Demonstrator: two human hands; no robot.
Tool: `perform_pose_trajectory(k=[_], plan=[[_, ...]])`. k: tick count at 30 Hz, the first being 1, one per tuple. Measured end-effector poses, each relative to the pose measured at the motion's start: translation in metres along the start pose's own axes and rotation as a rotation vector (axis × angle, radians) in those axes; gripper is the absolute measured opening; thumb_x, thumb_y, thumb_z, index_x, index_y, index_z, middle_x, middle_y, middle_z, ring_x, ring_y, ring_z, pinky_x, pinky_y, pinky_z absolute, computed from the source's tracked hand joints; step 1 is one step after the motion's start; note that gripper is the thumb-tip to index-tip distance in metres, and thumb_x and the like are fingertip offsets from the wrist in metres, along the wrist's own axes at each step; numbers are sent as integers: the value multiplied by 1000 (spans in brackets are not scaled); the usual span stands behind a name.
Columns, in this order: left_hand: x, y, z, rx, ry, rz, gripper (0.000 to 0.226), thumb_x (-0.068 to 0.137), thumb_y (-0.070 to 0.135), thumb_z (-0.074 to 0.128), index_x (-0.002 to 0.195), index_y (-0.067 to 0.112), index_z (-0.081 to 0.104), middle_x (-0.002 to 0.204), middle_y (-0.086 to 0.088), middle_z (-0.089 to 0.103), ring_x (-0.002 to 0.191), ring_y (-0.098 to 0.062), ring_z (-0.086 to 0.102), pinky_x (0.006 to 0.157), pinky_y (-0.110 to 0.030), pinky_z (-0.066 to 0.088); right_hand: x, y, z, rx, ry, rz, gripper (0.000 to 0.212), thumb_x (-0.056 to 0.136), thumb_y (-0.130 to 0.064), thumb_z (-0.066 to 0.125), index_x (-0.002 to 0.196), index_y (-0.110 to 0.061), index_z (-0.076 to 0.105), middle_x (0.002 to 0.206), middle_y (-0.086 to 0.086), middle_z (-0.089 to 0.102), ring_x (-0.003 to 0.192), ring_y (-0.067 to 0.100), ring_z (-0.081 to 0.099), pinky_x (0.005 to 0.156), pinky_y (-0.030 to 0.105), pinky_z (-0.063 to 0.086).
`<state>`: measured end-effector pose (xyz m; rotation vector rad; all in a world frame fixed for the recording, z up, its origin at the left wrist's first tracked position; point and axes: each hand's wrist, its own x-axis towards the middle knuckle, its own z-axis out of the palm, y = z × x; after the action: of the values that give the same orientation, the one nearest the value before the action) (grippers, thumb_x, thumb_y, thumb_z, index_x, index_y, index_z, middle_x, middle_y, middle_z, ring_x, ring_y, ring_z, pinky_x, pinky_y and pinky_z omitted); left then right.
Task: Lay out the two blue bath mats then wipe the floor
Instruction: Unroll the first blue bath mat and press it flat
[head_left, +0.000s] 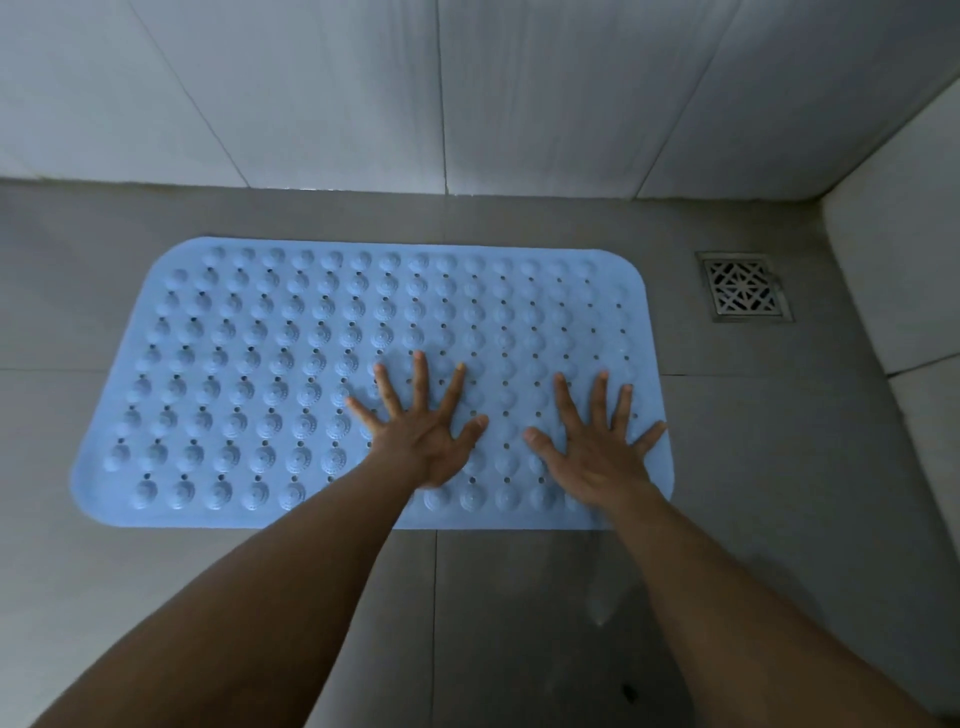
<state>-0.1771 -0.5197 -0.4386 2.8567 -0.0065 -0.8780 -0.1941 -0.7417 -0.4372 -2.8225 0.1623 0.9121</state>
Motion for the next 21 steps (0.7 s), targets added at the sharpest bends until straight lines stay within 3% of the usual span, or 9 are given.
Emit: perform_pose_trajectory(k=[5,8,14,21], plan=[[-17,-18,-8,-102,160,84,70,96,69,7,150,41,-26,161,-4,-29,148,-39,-23,114,-71,-5,-6,-38,-17,-81,105,-38,80,91,-78,6,157,-38,-17,165,0,-26,149,33,-28,113,70,-14],[-27,-56,-22,-59,272,103,67,99,63,7,153,36,-23,162,-8,-28,148,-35,-24,118,-65,-6,-6,-77,-41,-65,135,-98,75,97,-70,10,159,-32,-7,166,0,-21,151,29,-23,116,67,-11],[-46,-164,-95,-40,415,17,65,99,60,7,155,37,-18,164,-9,-21,150,-34,-19,119,-64,-4,-17,-185,-92,-56,206,-275,68,103,-60,20,161,-28,5,168,3,-11,154,27,-11,120,61,-5],[-88,-295,-193,-67,519,-127,65,100,60,10,156,37,-12,165,-11,-15,152,-34,-12,119,-63,-1,-37,-346,-139,-77,295,-489,65,104,-53,35,160,-25,17,169,7,3,155,24,3,121,53,16]])
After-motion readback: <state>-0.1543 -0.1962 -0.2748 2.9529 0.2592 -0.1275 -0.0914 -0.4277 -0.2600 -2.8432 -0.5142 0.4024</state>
